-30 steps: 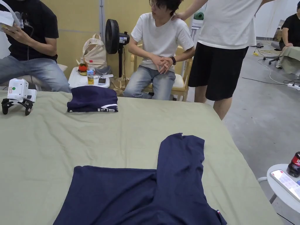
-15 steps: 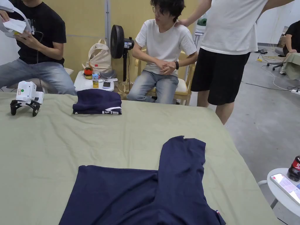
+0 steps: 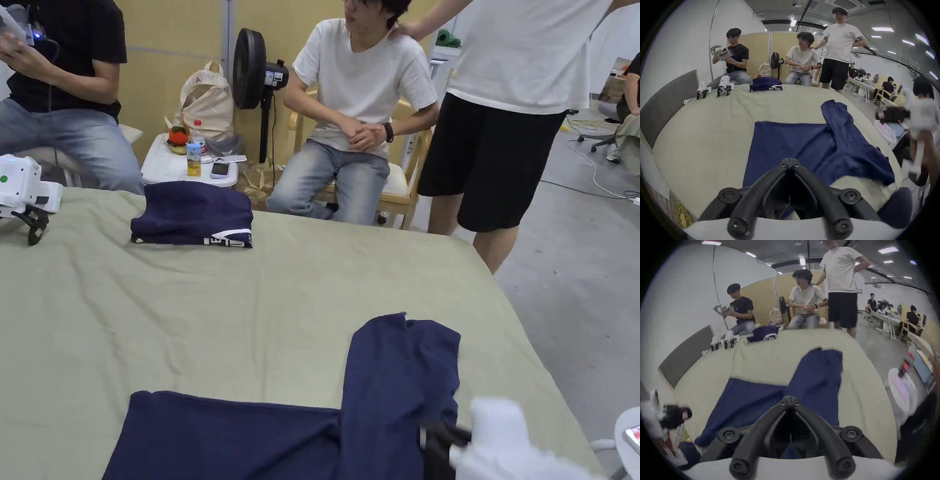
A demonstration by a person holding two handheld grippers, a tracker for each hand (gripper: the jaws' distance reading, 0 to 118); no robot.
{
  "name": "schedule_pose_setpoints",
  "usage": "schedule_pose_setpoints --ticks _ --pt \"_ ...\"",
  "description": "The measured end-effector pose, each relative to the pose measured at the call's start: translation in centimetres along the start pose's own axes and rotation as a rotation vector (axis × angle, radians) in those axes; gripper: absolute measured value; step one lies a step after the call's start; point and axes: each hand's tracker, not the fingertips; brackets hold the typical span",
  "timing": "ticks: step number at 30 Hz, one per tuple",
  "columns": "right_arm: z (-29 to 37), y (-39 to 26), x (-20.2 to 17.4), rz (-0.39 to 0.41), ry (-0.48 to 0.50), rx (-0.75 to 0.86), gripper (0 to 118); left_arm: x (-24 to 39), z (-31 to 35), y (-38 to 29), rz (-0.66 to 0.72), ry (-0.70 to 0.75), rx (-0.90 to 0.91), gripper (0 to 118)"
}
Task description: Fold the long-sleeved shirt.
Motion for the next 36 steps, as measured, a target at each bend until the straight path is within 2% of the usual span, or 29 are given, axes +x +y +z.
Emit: schedule_pose_setpoints --ticks 1,2,3,4,5,7,10,11,12,15,16,17,18,20,21,22,23,24,25,27,29,33,36 --pt "-3.4 3.1 1.1 0.026 0.005 -0.033 9 0.1 -1.5 1.2 0.0 -0.002 -0.001 0" --pt "-6.7 5.8 2.1 0.044 -0.008 -0.064 28 0.0 -2.9 2.3 -0.003 -0.008 0.004 0" --pt "-10.2 8.4 3.0 0.065 -0.051 -0.078 60 0.1 -4.3 3.3 -0.01 -0.009 0.006 0" --pt "-14.4 9.9 4.8 0.054 -0.046 -0.121 73 0.1 -5.5 4.0 -0.022 -0.009 0.005 0" --pt "-18.0 11.8 5.9 0.045 -0.053 -0.167 78 0.3 -7.1 5.0 -0.031 -0.017 0.004 0" --pt "-24.2 14.6 7.6 0.015 -0.066 -0.246 78 0.3 -9.8 6.2 -0.034 -0.035 -0.014 0" --pt "-29.9 16.3 7.7 0.051 -0.134 -0.338 78 0.1 -13.2 6.8 -0.035 -0.051 -0.028 0" --pt "-31.8 16.1 7.3 0.097 -0.158 -0.361 78 0.0 -14.1 6.7 -0.035 -0.052 -0.032 0" --pt "-33.9 15.6 7.1 0.105 -0.138 -0.388 78 0.0 -14.8 6.4 -0.037 -0.055 -0.039 0" --pt "-38.3 13.0 6.4 0.077 -0.063 -0.522 78 0.0 -16.4 5.6 -0.018 -0.064 -0.08 0" --pt "-39.8 11.7 6.3 0.079 -0.074 -0.577 78 -0.1 -16.7 5.2 -0.01 -0.069 -0.094 0" --pt "-40.9 10.4 6.3 0.088 -0.139 -0.616 78 -0.2 -16.8 5.0 -0.007 -0.069 -0.1 0" --pt "-41.6 9.2 6.3 0.105 -0.172 -0.642 73 -0.2 -16.9 4.7 -0.005 -0.069 -0.108 0" --pt "-40.5 9.3 5.9 0.138 -0.137 -0.501 74 -0.2 -16.8 4.1 0.0 -0.065 -0.125 0" --pt "-40.2 9.4 6.0 0.119 -0.14 -0.541 69 -0.5 -16.6 4.0 0.008 -0.065 -0.128 0" --pt "-39.6 9.5 5.9 0.129 -0.125 -0.521 53 -0.5 -16.5 3.8 0.015 -0.066 -0.131 0" --pt "-39.0 9.6 5.7 0.158 -0.131 -0.474 13 -0.4 -16.3 3.7 0.018 -0.067 -0.133 0" --pt "-39.2 10.0 5.4 0.118 -0.083 -0.48 11 -0.2 -16.1 3.7 0.023 -0.066 -0.137 0" --pt "-38.9 10.1 5.2 0.138 -0.131 -0.495 10 -0.2 -15.7 4.0 0.028 -0.067 -0.139 0" --pt "-37.5 10.9 4.9 0.141 -0.136 -0.494 9 0.2 -14.4 4.1 0.03 -0.071 -0.138 0" --pt "-35.0 12.2 4.7 0.077 -0.126 -0.465 7 0.2 -12.9 4.4 0.021 -0.07 -0.131 0" --pt "-29.6 14.0 3.6 0.127 -0.101 -0.425 7 0.1 -9.9 4.7 0.017 -0.06 -0.118 0" --pt "-24.8 14.3 3.0 0.122 -0.097 -0.413 7 0.4 -7.6 4.7 0.012 -0.052 -0.111 0"
